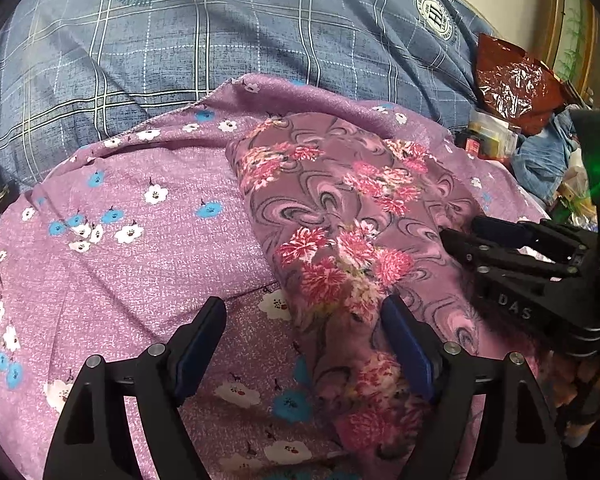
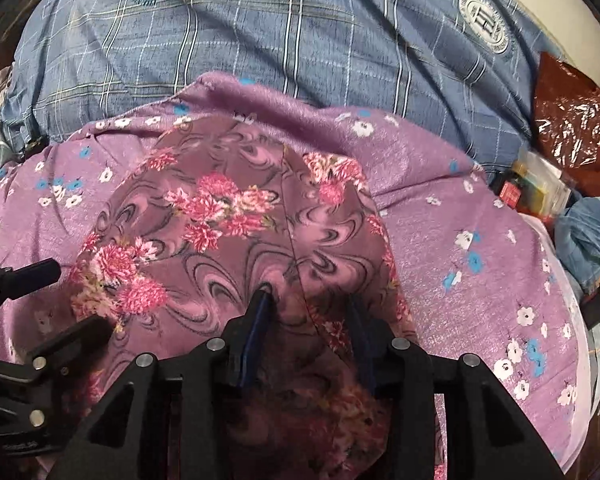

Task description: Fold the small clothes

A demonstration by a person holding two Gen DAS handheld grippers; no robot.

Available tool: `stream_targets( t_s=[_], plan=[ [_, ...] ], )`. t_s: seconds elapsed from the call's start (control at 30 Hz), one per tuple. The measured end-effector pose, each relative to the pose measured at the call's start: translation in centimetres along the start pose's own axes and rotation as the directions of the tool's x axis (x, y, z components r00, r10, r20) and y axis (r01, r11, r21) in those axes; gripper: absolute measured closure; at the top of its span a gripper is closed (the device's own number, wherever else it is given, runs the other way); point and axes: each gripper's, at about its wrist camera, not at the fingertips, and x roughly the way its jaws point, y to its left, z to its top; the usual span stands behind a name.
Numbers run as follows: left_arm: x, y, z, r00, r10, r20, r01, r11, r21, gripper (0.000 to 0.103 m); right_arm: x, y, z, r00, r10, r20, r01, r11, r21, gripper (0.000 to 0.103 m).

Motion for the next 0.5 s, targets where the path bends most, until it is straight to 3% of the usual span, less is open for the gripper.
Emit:
stream_targets(
  t_s=[0.5],
  plan=[
    [0.29,-0.07,-0.19,1.000,0.003,0.003,-0.003,1.000,0.010,0.023,-0.29,0.74,-0.06,0.999,-0.041,-0.001,0.041,0.998,-0.045,0.063]
  ],
)
